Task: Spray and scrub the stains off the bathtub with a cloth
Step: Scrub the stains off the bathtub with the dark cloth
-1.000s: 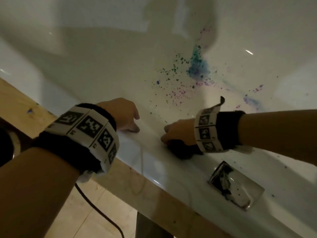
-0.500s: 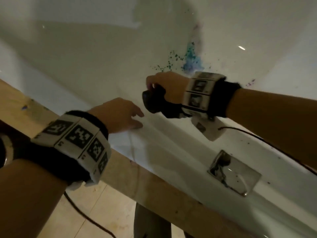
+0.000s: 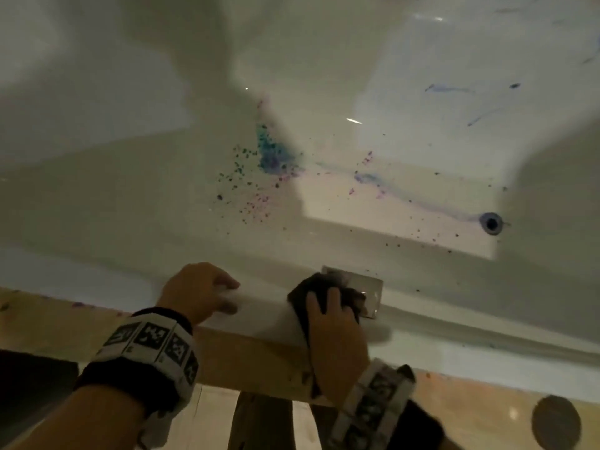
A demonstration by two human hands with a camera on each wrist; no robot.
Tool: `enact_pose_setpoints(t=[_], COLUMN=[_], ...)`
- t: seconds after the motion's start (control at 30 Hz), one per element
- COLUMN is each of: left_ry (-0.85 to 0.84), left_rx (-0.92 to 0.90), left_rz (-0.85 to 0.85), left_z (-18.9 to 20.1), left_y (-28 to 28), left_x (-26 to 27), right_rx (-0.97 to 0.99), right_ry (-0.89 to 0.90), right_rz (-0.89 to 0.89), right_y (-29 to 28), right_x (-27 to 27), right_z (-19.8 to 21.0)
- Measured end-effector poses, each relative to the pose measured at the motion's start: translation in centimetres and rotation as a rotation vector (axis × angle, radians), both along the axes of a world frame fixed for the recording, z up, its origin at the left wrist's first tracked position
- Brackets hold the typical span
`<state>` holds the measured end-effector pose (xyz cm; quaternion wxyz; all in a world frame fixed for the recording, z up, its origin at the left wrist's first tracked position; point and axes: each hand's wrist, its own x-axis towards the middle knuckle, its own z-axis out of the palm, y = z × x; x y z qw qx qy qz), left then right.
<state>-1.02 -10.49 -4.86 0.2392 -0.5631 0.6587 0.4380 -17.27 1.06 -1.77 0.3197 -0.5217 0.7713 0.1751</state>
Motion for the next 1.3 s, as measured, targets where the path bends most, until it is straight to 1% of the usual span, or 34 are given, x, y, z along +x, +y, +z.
enact_pose_setpoints(t=[0.07, 0.13, 0.17, 0.23, 0.27, 0.33, 0.4, 0.47, 0.53, 0.63, 0.7, 0.77, 0.87, 0.93, 1.0, 1.1, 1.23, 1.3], left_ry=[-0.035, -0.082, -0.111, -0.155, -0.164, -0.193, -0.191, -0.096, 0.027, 0.176, 0.232, 0.236, 0.141, 0.074, 0.049, 0.033, 0.048, 0.065], left_rx=[-0.018, -0.057, -0.073, -0.078, -0.069, -0.022, -0.003, -0.031, -0.09, -0.182, -0.171, -0.13, -0.102, -0.127, -0.127, -0.141, -0.197, -0.208], left_rz=[-0.047, -0.143, -0.187, -0.222, -0.215, -0.237, -0.276, -0.269, -0.252, -0.254, -0.318, -0.403, -0.546, -0.552, -0.514, -0.477, -0.43, -0.398], left_z=[-0.3, -0.5, -0.5, -0.3, -0.1, 0.0, 0.2, 1.2, 2.2, 2.9, 2.6, 1.9, 1.0, 0.3, -0.3, -0.5, -0.4, -0.3], left_y=[0.2, 0.3, 0.4, 0.5, 0.5, 0.3, 0.6, 2.0, 4.3, 7.8, 10.0, 12.0, 13.8, 14.0, 13.8, 14.0, 14.4, 14.5], left_x=[-0.1, -0.5, -0.6, -1.0, -1.2, -1.5, -2.4, -5.0, -8.5, -14.3, -17.5, -20.4, -23.4, -24.4, -24.5, -24.4, -23.9, -23.8], right_rx=[0.06, 0.068, 0.085, 0.078, 0.062, -0.053, 0.009, 0.031, -0.031, 0.061, 0.094, 0.093, 0.067, 0.074, 0.118, 0.131, 0.021, -0.01], right_ry=[-0.002, -0.028, -0.042, -0.128, -0.152, -0.123, -0.165, -0.149, -0.093, -0.067, -0.041, -0.05, 0.024, 0.113, 0.164, 0.174, 0.112, 0.017], right_rz=[-0.038, -0.09, -0.104, -0.038, 0.028, 0.024, 0.031, -0.016, -0.057, -0.148, -0.176, -0.28, -0.436, -0.53, -0.591, -0.57, -0.333, -0.282], right_y=[0.2, 0.3, 0.2, 0.7, 0.9, 1.1, 2.0, 4.1, 6.5, 9.1, 11.2, 12.8, 15.8, 18.1, 19.5, 19.7, 16.9, 15.2], right_x=[0.8, 0.0, -0.7, -1.0, -1.3, -2.2, -4.0, -6.3, -8.7, -14.1, -18.4, -22.1, -27.3, -30.2, -31.8, -31.2, -26.9, -24.3], right_z=[-0.1, 0.4, 1.4, 0.6, 0.4, 0.2, 0.5, -0.1, -0.9, -0.6, -0.6, 0.4, 1.0, 1.0, 1.0, -0.2, -0.8, -0.6])
